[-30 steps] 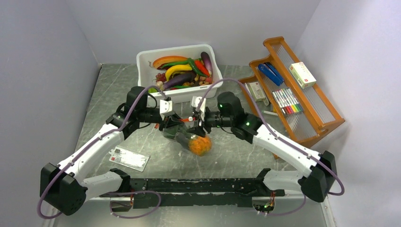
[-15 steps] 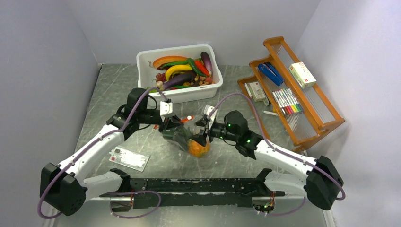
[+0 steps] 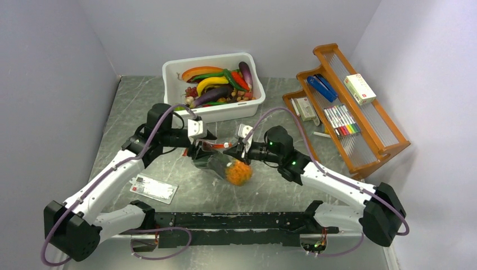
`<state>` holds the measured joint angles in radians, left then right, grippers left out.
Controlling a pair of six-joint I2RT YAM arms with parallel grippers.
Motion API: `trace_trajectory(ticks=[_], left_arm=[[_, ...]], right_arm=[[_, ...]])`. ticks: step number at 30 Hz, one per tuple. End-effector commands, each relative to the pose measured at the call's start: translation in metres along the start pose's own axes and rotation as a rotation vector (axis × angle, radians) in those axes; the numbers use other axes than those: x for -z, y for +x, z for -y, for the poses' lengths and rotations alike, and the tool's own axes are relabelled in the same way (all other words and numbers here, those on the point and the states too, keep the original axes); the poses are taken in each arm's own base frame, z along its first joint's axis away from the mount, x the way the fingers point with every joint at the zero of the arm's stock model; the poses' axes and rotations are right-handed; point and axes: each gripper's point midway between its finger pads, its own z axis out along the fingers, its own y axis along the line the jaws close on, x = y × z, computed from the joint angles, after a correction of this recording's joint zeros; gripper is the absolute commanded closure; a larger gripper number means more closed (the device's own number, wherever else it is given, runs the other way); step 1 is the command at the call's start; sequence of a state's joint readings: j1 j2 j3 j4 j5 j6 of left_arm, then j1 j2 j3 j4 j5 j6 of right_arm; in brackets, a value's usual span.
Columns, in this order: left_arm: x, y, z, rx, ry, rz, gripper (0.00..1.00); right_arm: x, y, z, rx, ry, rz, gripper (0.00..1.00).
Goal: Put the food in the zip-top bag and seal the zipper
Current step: Zip the zipper food storage bag at the center of the board.
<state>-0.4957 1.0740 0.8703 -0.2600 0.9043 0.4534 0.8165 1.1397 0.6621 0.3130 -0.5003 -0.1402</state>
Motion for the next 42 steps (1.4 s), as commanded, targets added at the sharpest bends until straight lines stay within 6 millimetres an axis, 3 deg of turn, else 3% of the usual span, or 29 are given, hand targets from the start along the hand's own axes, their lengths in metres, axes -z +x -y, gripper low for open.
trace_trajectory(ticks=[1, 6, 10, 17, 28, 42], left_arm=[[0.013, -0.044, 0.013, -0.055, 0.05, 0.066, 0.41], [0.012, -0.053, 0.017, -0.048, 0.085, 0.101, 0.32], [0.01, -0.064, 0.02, -0.053, 0.124, 0.14, 0.31], [0.004, -0.06, 0.005, 0.012, 0.068, 0.131, 0.41], [-0.005, -0.056, 0.011, 0.099, 0.153, 0.128, 0.42], [-0.011, -0.069, 0.015, 0.195, 0.233, 0.18, 0.45]], right_arm=[[0.01, -0.04, 0.001, 0.234, -0.051, 0.036, 1.0], [0.011, -0.043, -0.001, 0.289, -0.087, 0.0, 1.0], [0.01, -0.052, 0.001, 0.31, -0.082, 0.022, 1.0], [0.008, -0.057, 0.008, 0.319, -0.039, 0.033, 1.0], [0.004, -0.063, 0.022, 0.331, 0.03, 0.038, 1.0], [0.002, -0.058, 0.018, 0.36, 0.002, 0.031, 1.0]])
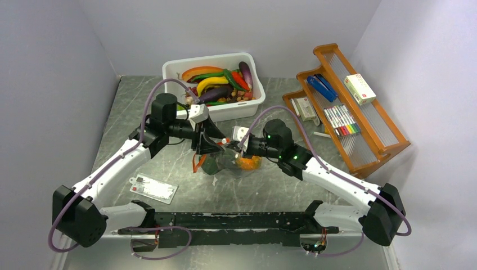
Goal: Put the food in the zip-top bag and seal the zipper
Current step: Zip the zipper food storage bag at the center of the board.
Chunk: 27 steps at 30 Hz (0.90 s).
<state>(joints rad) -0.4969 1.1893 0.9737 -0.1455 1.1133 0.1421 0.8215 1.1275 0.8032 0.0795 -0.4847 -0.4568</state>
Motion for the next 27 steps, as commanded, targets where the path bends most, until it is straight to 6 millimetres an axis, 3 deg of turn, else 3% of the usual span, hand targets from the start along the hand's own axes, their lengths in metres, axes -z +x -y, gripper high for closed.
trace_trajectory(ticks=[1, 10, 13, 16, 27], left_arm=[[-0.003, -0.024, 0.008, -0.021, 0.064, 0.051, 0.46], [-0.006, -0.025, 0.007, 0.039, 0.08, 0.047, 0.61], [-0.005, -0.026, 0.007, 0.031, 0.07, 0.051, 0.79], [-0.005, -0.021, 0.003, 0.024, 0.052, 0.028, 0.92], [0.005, 0.018, -0.008, -0.02, -0.049, -0.11, 0.93]], right_arm=[[-0.001, -0.036, 0.015, 0.082, 0.033, 0.099, 1.0], [-0.001, -0.032, 0.014, 0.085, 0.032, 0.087, 1.0], [-0.001, -0.031, 0.016, 0.071, 0.04, 0.077, 1.0], [-0.002, -0.036, 0.016, 0.034, 0.044, 0.093, 1.0], [0.012, -0.038, 0.027, -0.064, 0.066, 0.126, 1.0]])
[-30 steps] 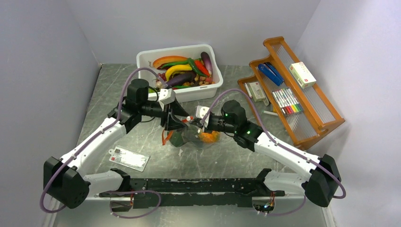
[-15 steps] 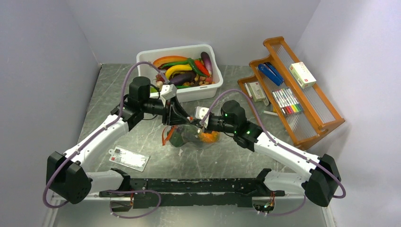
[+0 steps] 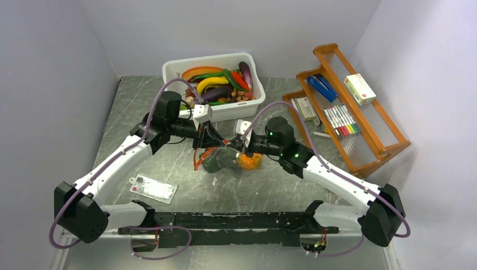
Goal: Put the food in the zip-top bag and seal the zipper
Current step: Zip the zipper food storage bag at the center of the board.
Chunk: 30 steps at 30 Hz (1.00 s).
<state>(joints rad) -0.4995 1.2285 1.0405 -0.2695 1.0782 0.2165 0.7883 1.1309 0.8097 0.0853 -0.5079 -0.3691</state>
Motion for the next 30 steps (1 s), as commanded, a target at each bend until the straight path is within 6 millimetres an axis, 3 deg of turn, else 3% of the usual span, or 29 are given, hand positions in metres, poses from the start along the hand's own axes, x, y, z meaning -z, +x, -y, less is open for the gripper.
trace_trajectory(ticks=[1, 7, 8, 10, 12, 18, 25, 27, 30], left_arm=[[0.005, 0.014, 0.001, -0.036, -0.025, -0.056, 0.93], [0.007, 0.015, 0.0, -0.08, -0.041, -0.05, 0.93], [0.007, 0.013, 0.001, -0.089, -0.04, -0.043, 0.93], [0.007, 0.007, 0.002, -0.109, -0.041, -0.026, 0.93], [0.008, 0.002, 0.002, -0.132, -0.045, -0.013, 0.93], [0.007, 0.001, 0.003, -0.165, -0.026, -0.013, 0.93], [0.009, -0.002, 0.005, -0.182, -0.025, -0.007, 0.93], [0.009, -0.003, 0.005, -0.185, -0.025, -0.009, 0.93], [0.008, -0.001, 0.003, -0.182, -0.03, -0.012, 0.93]], right_arm=[[0.008, -0.04, 0.017, 0.024, 0.041, 0.118, 1.0], [0.009, -0.045, 0.004, 0.031, -0.035, 0.142, 1.0], [0.008, -0.046, -0.001, 0.025, -0.064, 0.144, 0.97], [0.006, -0.042, -0.003, 0.01, -0.09, 0.111, 0.79], [0.003, -0.034, -0.006, -0.003, -0.118, 0.08, 0.72], [-0.008, -0.023, -0.005, -0.035, -0.149, 0.027, 0.77], [-0.009, -0.004, -0.01, -0.051, -0.186, -0.059, 0.74], [-0.011, -0.012, -0.008, -0.05, -0.2, -0.052, 0.7], [-0.014, -0.009, -0.009, -0.064, -0.227, -0.081, 0.67]])
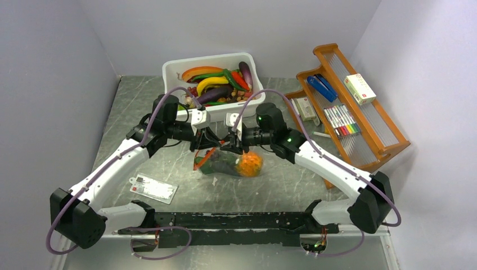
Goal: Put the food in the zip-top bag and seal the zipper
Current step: Zip the zipper food storage bag at the center of the board.
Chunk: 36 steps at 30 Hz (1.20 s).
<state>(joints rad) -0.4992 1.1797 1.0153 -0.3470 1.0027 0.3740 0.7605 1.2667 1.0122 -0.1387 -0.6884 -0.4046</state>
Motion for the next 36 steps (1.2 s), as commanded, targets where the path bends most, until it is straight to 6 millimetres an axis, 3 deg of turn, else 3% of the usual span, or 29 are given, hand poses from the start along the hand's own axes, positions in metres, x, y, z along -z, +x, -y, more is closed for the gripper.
trace_trajectory(ticks=[1, 2, 4, 5, 11, 14, 22, 26, 31, 36], left_arm=[[0.001, -0.014, 0.006, -0.069, 0.033, 0.042, 0.93], [0.001, -0.013, 0.007, -0.066, 0.035, 0.042, 0.93], [0.001, -0.012, 0.007, -0.064, 0.033, 0.041, 0.93], [0.001, -0.01, 0.006, -0.065, 0.028, 0.036, 0.93], [0.005, 0.027, 0.003, -0.054, -0.021, -0.086, 0.93], [0.008, 0.036, 0.005, -0.05, -0.027, -0.111, 0.93], [0.007, 0.038, 0.0, -0.039, -0.054, -0.111, 0.93], [0.009, 0.04, 0.0, -0.028, -0.065, -0.127, 0.93], [0.013, 0.046, 0.003, -0.01, -0.082, -0.156, 0.93], [0.016, 0.053, 0.006, 0.023, -0.09, -0.173, 0.93]], right_arm=[[-0.002, -0.001, 0.001, -0.001, -0.034, -0.034, 0.68], [-0.003, -0.002, 0.003, 0.002, -0.026, -0.03, 0.73], [-0.004, -0.007, 0.007, 0.012, -0.004, -0.008, 0.98], [-0.003, -0.011, 0.009, 0.021, 0.006, 0.007, 1.0], [0.021, -0.038, 0.023, 0.057, 0.127, 0.104, 1.0], [0.031, -0.038, 0.023, 0.065, 0.156, 0.115, 1.0], [0.047, -0.051, 0.02, 0.087, 0.179, 0.15, 1.0], [0.062, -0.055, 0.031, 0.087, 0.282, 0.169, 1.0], [0.088, -0.05, 0.046, 0.051, 0.376, 0.223, 1.0], [0.092, -0.037, 0.054, 0.005, 0.417, 0.223, 1.0]])
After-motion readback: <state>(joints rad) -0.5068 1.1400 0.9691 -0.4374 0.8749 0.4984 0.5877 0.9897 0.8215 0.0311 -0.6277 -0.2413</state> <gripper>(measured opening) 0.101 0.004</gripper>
